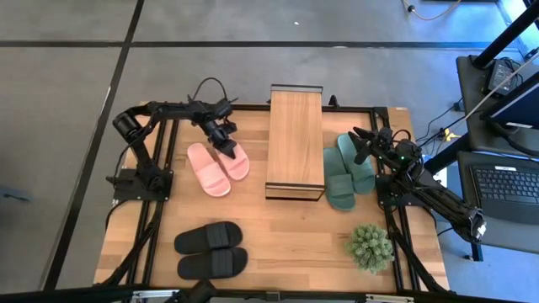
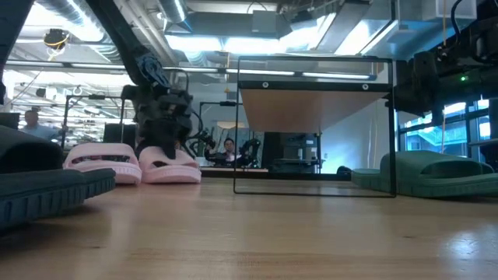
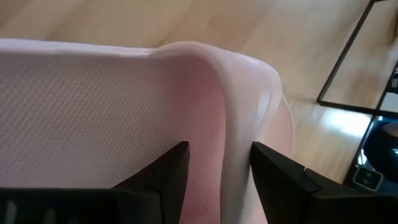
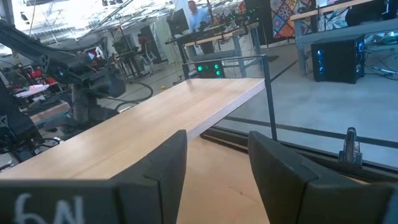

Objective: Pick and place slides into the shelf
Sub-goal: Put the right pink slide on the shelf

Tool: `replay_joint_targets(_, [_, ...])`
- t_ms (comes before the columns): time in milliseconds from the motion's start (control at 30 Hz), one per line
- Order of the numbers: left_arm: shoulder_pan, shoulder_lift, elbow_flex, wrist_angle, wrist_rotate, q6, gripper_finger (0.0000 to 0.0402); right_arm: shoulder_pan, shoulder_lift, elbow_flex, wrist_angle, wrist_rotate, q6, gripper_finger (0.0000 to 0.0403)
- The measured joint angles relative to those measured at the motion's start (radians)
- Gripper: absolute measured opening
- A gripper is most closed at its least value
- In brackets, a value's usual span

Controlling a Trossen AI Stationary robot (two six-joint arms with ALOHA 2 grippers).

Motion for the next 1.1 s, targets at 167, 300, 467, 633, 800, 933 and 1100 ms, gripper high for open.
replay_joint_targets(167, [0.000,0.001,0.000,0.012,-0.001,-0.005,0.0165,0.000,0.000,0.000,0.000,0.000,0.000,0.0173])
replay_joint_targets(300, [-0.001,0.001,0.000,0.013,-0.004,-0.020,0.0165,0.000,0.000,0.000,0.000,0.000,-0.001,0.0173])
replay_joint_targets(467, [-0.005,0.001,0.000,0.015,-0.010,-0.039,0.0155,0.000,0.000,0.000,0.000,0.000,-0.001,0.0173])
replay_joint_targets(633, [-0.006,0.003,0.000,0.016,-0.012,-0.058,0.0104,0.000,0.000,0.000,0.000,0.000,-0.010,0.0173])
replay_joint_targets(800, [-0.006,0.003,0.000,0.028,-0.006,-0.054,0.0028,0.000,0.000,0.000,0.000,0.000,-0.024,0.0173])
replay_joint_targets(933, [-0.006,0.003,0.000,0.062,-0.004,-0.049,0.0013,0.000,0.000,0.000,0.000,0.000,-0.026,0.0173])
replay_joint_targets(1100, [-0.006,0.003,0.008,0.068,-0.006,-0.022,0.0019,0.000,0.000,0.000,0.000,0.000,-0.025,0.0173])
